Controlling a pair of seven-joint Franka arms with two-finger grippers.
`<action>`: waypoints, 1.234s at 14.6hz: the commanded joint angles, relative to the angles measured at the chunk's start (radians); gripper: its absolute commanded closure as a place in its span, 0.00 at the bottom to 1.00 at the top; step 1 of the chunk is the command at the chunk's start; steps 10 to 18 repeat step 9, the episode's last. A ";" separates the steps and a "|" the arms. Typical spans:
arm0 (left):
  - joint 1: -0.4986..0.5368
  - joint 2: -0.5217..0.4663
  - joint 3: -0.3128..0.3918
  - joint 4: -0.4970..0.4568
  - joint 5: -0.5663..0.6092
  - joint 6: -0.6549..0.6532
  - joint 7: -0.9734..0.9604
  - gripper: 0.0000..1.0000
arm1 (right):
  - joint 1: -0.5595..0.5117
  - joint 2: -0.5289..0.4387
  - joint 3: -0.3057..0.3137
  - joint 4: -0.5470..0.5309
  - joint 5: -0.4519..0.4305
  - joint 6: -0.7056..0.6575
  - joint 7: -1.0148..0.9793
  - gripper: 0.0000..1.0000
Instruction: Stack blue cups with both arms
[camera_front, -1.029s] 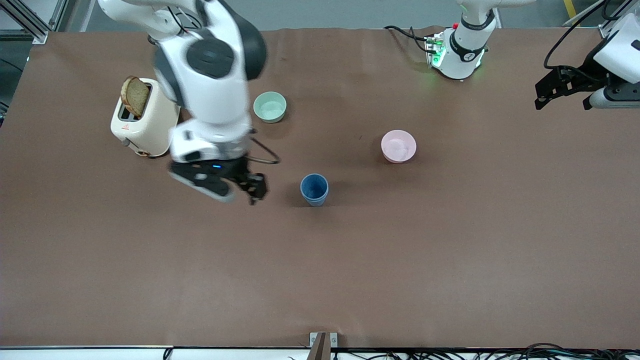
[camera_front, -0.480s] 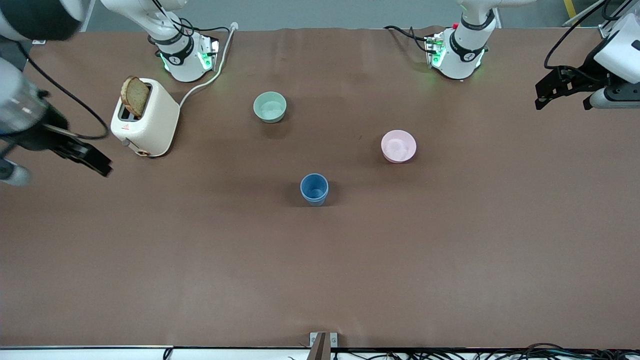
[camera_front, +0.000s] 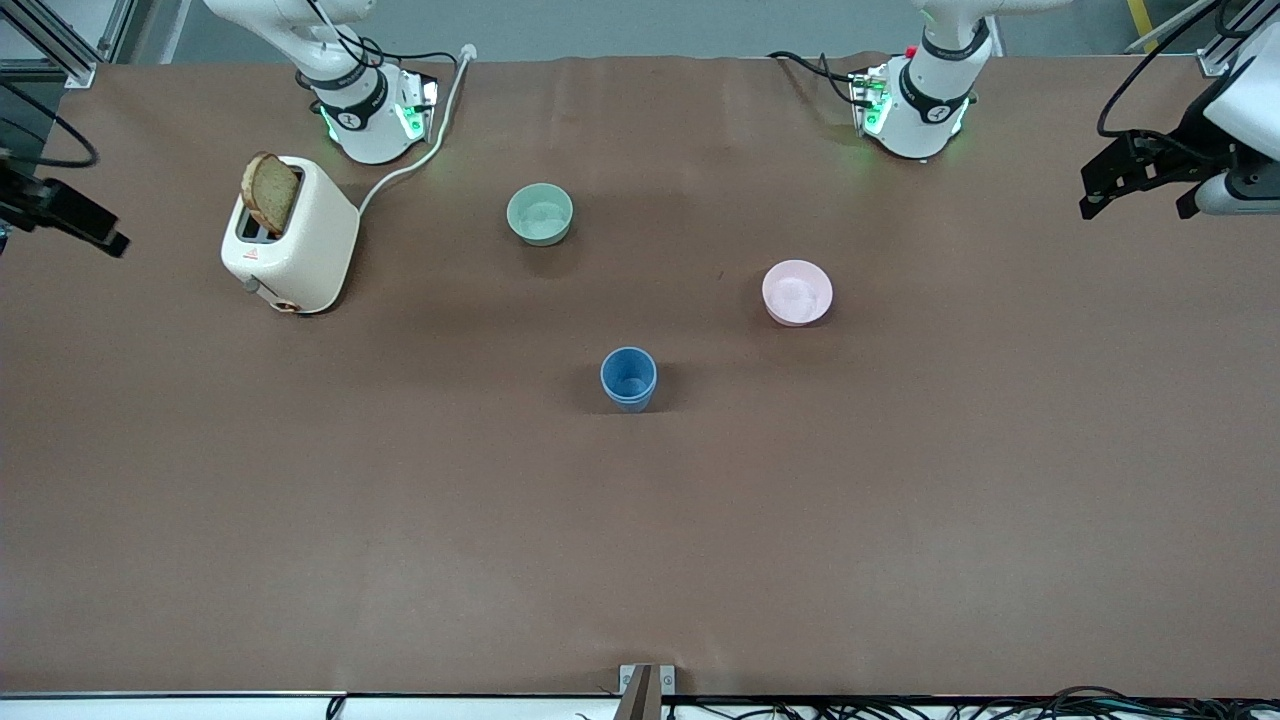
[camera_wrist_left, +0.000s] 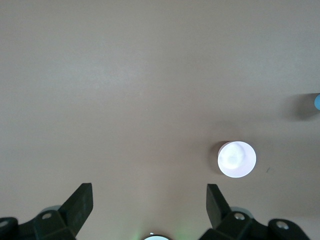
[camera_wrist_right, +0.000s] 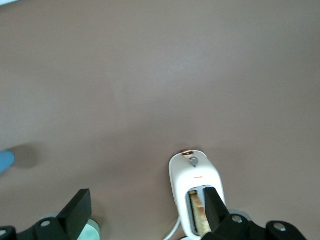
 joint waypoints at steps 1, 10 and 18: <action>0.007 0.008 -0.001 0.019 0.001 -0.002 0.018 0.00 | -0.030 -0.021 -0.012 -0.041 0.031 0.012 -0.075 0.00; 0.007 0.013 -0.001 0.019 -0.001 -0.004 0.015 0.00 | -0.032 -0.018 -0.037 -0.041 0.025 0.022 -0.134 0.00; 0.007 0.013 -0.001 0.019 -0.001 -0.004 0.015 0.00 | -0.032 -0.018 -0.037 -0.041 0.025 0.022 -0.134 0.00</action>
